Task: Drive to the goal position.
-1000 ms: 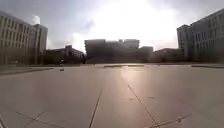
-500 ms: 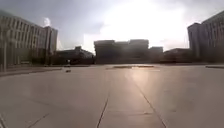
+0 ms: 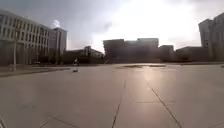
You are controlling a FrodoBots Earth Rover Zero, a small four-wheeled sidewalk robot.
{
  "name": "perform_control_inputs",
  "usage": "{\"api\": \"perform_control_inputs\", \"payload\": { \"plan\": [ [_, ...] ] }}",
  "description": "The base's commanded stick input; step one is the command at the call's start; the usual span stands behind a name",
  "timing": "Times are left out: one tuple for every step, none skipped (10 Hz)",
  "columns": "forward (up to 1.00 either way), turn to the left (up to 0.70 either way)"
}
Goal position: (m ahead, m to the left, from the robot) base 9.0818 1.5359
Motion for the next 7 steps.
{"api": "perform_control_inputs", "payload": {
  "plan": [
    [1.0,0.03],
    [1.0,0.03],
    [1.0,0.03],
    [1.0,0.03],
    [1.0,0.03],
    [1.0,0.03],
    [1.0,0.03]
  ]
}}
